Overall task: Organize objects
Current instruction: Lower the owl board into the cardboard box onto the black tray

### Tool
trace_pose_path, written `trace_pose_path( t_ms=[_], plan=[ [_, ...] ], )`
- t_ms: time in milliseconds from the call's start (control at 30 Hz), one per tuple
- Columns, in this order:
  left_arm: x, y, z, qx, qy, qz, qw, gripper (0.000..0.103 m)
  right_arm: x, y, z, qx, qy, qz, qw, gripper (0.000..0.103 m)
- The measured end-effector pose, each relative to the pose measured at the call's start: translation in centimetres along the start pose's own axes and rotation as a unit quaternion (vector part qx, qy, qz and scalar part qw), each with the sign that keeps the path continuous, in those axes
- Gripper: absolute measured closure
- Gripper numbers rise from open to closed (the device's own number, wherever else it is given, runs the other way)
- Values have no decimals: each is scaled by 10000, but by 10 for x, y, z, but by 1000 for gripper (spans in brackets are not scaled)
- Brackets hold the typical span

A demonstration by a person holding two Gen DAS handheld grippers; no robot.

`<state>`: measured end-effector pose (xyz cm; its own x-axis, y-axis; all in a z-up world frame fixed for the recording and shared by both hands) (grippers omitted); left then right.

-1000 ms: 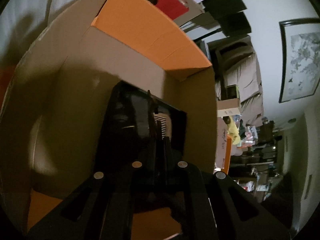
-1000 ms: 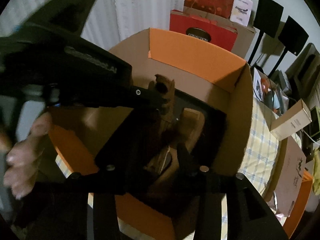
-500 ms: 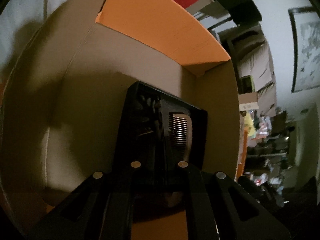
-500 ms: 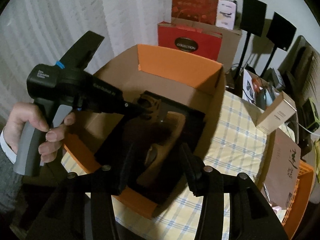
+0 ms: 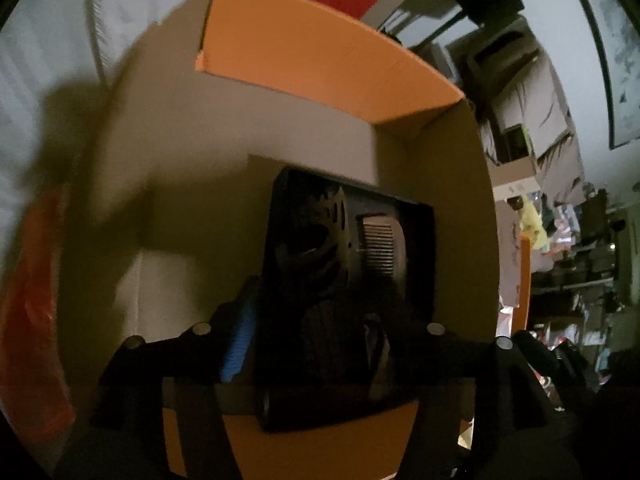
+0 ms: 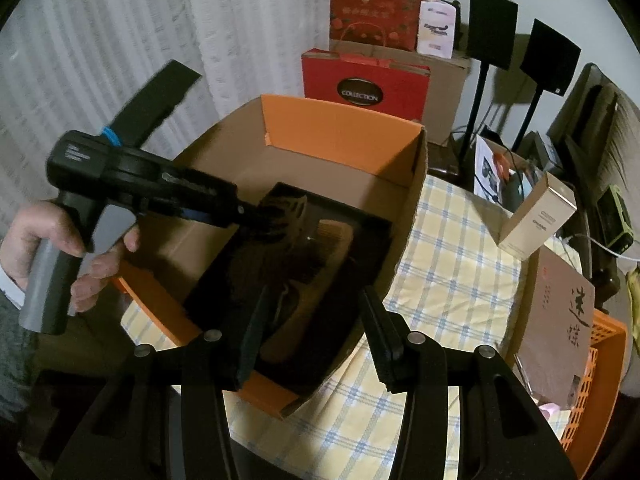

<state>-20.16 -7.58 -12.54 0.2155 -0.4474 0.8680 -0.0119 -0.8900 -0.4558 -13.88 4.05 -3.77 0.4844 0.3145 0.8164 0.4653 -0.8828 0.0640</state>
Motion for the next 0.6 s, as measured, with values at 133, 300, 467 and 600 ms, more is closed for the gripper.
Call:
trace_pose_path(
  t_ms=[133, 300, 467, 600],
  plan=[
    [8, 0, -7, 14, -199, 36, 9998, 47, 2, 0, 0, -11, -23, 1, 10000, 55],
    [4, -7, -18, -95, -362, -65, 9993, 47, 4, -1, 1, -28, -54, -4, 10000, 55],
    [-7, -9, -27, -189, -310, -199, 9991, 47, 4, -3, 3, -43, -39, 2, 10000, 55],
    [-8, -16, -28, -307, -290, -157, 9990, 49, 3, -8, 3, -103, -31, -1, 9999, 55]
  ],
)
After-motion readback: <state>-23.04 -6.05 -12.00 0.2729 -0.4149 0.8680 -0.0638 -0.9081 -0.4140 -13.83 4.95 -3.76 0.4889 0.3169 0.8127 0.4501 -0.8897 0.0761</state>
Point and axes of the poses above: each gripper's, at about its wrist camera, not at the fingertips, and x roughly against the way its jaws point, y to its left, z to its underside, the point moved 10 cm from there along -x, roughly the way its jaws point, and after that the axes turned 2 degrees about -x, right-handed, at the moved point
